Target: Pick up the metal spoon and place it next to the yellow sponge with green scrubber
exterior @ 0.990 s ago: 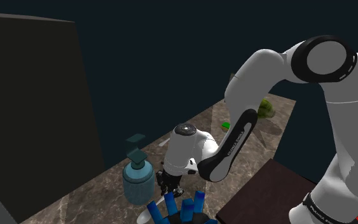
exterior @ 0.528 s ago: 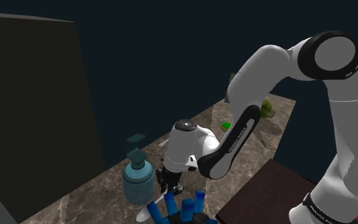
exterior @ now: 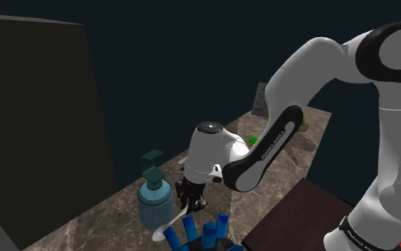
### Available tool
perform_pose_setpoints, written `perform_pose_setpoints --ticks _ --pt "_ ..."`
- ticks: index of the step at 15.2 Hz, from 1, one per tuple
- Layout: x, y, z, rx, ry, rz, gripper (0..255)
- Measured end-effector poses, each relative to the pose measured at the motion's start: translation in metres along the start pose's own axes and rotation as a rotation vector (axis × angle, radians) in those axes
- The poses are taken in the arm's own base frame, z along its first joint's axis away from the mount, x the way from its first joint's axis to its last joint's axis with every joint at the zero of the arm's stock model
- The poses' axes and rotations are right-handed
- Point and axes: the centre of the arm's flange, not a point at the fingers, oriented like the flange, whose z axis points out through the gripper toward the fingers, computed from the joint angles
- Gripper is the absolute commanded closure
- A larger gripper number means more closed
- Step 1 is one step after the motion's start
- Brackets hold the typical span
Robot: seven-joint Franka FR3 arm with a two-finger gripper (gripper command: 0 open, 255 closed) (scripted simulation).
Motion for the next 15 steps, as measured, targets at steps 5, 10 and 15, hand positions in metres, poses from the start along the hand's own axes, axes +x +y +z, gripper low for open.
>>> perform_pose_setpoints --ticks 5,10,15 --pt "-0.003 -0.002 -0.025 0.000 0.000 0.000 255" --pt "0.022 0.001 -0.036 0.000 -0.001 0.001 255" --pt "0.086 0.012 -0.049 0.000 0.000 0.003 255"
